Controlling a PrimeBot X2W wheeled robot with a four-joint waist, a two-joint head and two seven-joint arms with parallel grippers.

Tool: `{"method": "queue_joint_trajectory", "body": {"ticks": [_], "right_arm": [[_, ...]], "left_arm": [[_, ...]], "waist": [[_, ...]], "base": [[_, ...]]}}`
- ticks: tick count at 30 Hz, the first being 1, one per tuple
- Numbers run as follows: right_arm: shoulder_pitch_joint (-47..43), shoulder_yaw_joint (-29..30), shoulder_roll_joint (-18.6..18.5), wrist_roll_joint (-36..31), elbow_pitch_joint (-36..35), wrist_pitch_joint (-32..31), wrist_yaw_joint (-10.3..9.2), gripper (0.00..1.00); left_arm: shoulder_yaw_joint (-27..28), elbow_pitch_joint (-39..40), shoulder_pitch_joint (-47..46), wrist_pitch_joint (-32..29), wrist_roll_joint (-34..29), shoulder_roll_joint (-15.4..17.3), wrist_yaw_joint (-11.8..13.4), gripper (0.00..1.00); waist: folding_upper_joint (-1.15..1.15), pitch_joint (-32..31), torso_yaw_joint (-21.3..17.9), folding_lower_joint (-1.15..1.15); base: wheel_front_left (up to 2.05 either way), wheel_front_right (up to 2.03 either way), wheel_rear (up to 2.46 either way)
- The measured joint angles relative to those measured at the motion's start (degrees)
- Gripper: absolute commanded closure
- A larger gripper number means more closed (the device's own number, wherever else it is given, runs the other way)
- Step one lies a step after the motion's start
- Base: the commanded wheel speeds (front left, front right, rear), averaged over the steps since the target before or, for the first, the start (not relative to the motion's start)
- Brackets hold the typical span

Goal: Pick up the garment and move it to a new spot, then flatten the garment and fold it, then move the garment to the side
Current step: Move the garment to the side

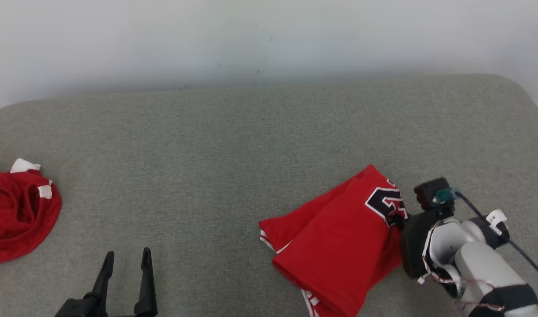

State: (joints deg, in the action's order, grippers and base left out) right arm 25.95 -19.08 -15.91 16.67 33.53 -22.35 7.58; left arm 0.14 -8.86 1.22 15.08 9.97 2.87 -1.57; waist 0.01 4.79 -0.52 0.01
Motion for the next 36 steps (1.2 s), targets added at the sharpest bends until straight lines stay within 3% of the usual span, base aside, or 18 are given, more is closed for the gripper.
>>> {"method": "queue_joint_trajectory", "body": {"ticks": [8, 17, 27, 36], "right_arm": [[9.43, -0.57, -6.44, 1.99, 1.59, -1.83, 0.0, 1.0], [15.25, 8.62, -11.6, 0.75, 8.99, 1.52, 0.0, 1.0], [19.94, 22.45, -11.46, -7.58, 14.06, 10.25, 0.0, 1.0], [20.89, 24.92, -9.6, -13.43, 14.44, 15.04, -0.01, 1.0]], "left_arm": [[1.08, 4.05, -3.69, 0.03, -1.67, 0.03, -0.99, 0.0], [0.54, 8.55, -8.83, 0.04, -4.82, 0.69, -2.79, 0.0], [-0.63, 10.44, -12.79, 0.03, -6.45, 3.27, -4.08, 0.0], [-1.36, 10.45, -14.0, 0.03, -6.59, 3.81, -4.48, 0.0]], "waist": [[0.0, 4.14, -3.73, 0.01], [0.0, 10.73, -8.59, 0.01], [0.0, 18.67, -13.51, 0.01], [0.01, 21.6, -15.72, 0.01]], "base": [[0.0, 0.0, 0.0], [0.0, 0.0, 0.0], [0.0, 0.0, 0.0], [0.0, 0.0, 0.0]]}}
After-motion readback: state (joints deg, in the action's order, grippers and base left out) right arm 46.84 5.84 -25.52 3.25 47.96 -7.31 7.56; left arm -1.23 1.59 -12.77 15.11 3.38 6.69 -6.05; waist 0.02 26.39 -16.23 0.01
